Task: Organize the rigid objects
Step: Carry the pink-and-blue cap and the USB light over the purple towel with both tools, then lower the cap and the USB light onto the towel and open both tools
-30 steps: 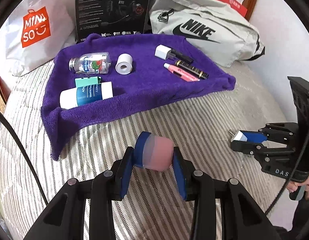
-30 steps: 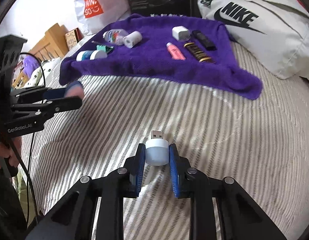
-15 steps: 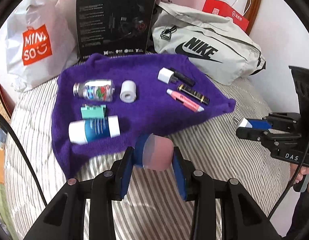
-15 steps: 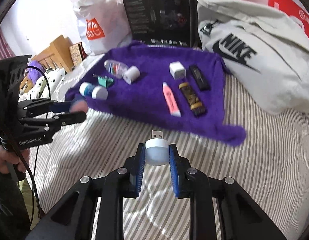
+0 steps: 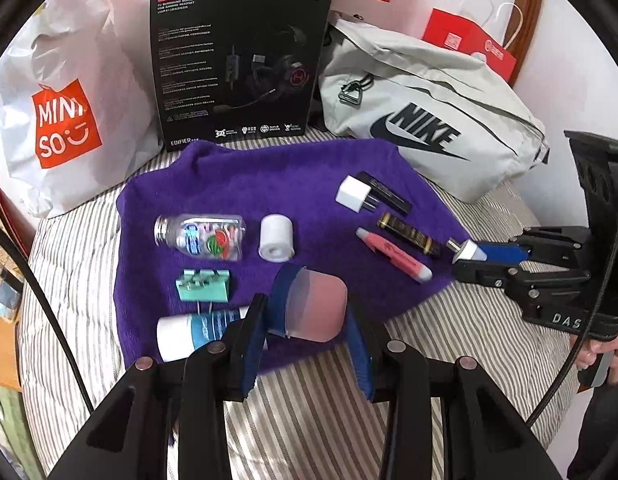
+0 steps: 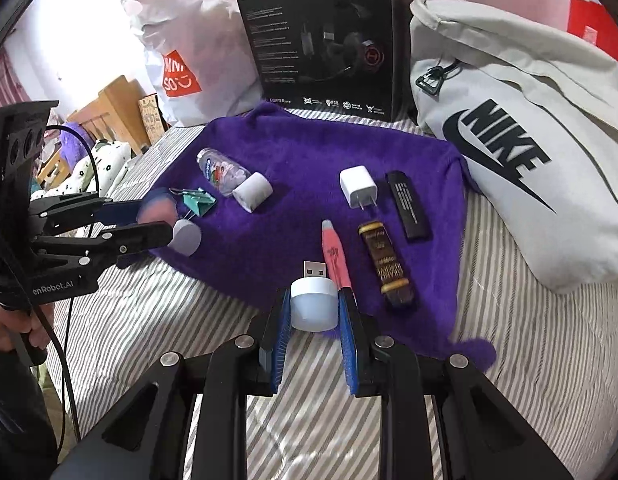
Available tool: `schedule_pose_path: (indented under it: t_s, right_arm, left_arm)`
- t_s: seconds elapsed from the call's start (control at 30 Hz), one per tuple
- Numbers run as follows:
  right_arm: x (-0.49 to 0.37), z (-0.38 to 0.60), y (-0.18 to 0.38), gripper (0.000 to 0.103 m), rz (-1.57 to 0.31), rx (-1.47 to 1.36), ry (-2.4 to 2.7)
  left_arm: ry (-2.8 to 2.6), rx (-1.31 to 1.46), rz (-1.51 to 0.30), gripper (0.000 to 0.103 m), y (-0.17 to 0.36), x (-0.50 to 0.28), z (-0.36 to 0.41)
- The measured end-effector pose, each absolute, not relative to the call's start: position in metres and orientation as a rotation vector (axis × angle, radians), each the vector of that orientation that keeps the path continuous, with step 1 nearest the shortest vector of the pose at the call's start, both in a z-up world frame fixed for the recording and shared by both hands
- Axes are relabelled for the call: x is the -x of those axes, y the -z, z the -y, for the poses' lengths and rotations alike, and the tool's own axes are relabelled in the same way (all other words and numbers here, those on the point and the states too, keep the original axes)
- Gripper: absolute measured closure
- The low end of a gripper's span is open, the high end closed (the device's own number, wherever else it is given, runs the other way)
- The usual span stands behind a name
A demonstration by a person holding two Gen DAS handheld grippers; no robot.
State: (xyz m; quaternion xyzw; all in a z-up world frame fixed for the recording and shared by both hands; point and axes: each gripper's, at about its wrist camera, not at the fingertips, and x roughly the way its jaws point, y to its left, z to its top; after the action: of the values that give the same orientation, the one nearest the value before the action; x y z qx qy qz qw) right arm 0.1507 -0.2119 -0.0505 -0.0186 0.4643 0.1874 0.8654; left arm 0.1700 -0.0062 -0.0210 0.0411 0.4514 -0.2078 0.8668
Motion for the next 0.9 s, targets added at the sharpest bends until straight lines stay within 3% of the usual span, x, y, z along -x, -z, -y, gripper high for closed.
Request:
schedule_pose_path:
  t_s: [0.9]
  right_arm:
    - [-0.208, 0.181, 0.104, 0.079, -1.085, 0.105, -0.504]
  left_arm:
    - [0.448, -0.161, -1.081, 0.067, 0.076, -0.232, 0.039]
